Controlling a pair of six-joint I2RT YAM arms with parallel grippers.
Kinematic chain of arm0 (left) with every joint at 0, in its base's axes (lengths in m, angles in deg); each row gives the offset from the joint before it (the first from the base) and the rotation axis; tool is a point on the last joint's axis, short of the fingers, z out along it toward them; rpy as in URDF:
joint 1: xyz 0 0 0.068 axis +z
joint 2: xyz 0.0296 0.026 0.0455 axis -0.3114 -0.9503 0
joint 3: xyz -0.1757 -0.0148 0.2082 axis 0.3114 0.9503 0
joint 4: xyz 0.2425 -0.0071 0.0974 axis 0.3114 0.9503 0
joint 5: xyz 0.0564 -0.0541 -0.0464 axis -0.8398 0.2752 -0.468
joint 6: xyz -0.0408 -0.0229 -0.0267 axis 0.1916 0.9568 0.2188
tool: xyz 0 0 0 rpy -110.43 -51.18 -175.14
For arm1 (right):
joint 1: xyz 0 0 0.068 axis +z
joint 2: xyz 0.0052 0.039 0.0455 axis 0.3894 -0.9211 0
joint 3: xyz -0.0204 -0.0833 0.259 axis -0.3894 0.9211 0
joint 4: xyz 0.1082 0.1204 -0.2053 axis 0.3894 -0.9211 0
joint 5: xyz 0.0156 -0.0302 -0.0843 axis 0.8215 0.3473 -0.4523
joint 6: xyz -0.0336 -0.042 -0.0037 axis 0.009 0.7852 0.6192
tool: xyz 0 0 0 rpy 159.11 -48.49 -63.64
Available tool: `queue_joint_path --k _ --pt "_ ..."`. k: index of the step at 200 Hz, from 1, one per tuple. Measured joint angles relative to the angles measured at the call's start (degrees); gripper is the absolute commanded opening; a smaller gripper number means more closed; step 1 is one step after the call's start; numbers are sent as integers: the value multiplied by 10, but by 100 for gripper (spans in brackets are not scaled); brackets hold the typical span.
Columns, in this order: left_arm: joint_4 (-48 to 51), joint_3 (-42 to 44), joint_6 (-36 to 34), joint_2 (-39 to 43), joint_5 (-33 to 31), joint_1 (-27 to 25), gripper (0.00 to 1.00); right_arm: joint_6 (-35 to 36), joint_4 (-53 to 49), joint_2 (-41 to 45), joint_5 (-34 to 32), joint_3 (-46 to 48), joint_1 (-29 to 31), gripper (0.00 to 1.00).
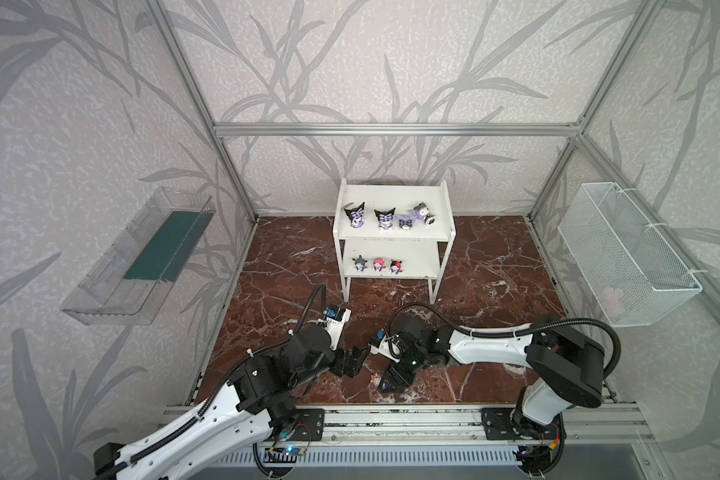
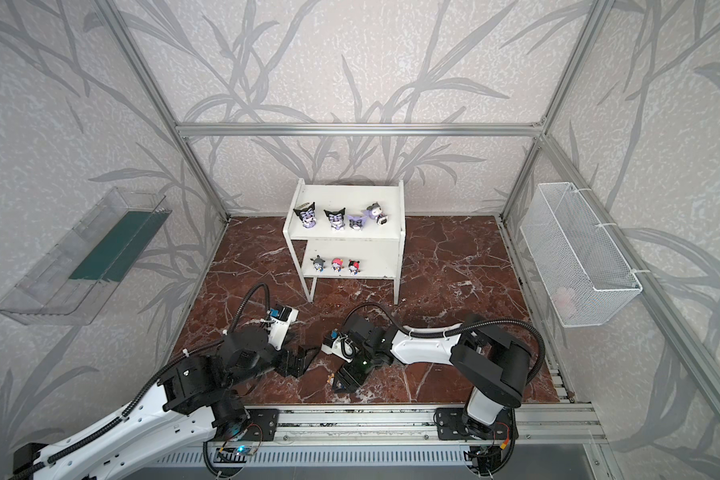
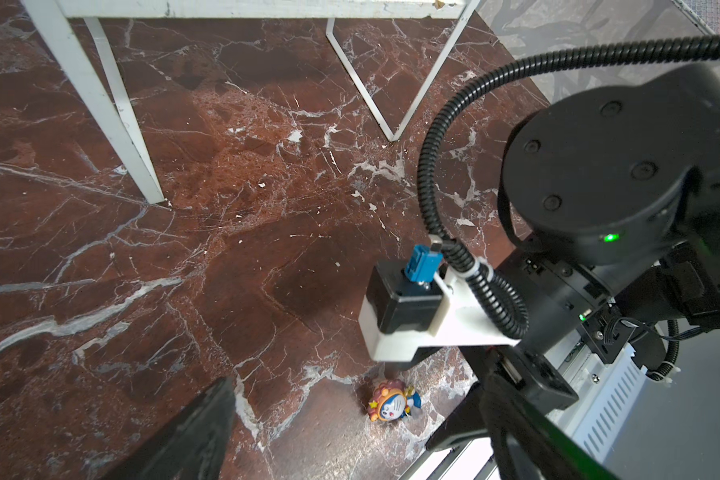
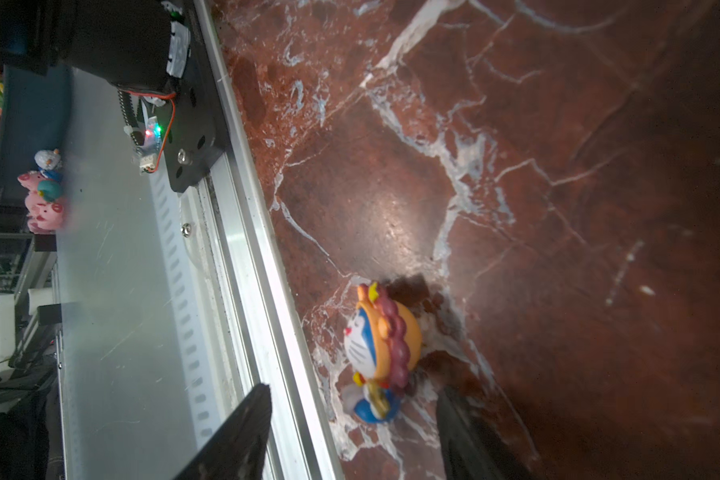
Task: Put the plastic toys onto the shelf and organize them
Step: 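Close the right gripper on the lion Doraemon held by the left gripper, then open the left gripper while the right gripper carries the lion Doraemon to the shelf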
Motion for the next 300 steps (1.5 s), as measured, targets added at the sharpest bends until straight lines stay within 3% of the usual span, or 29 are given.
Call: queue_joint_path --k 121,227,254,300 --pt "0 0 0 21 -2 0 95 26 -56 -21 -154 -54 61 42" --pt "17 -5 -2 44 -10 0 95 37 -84 -39 -231 -77 92 23" --pt "35 -23 -7 52 -14 0 95 37 -49 15 -236 -36 78 22" --pt "58 -59 -29 61 -28 0 96 58 108 192 -247 110 8 20"
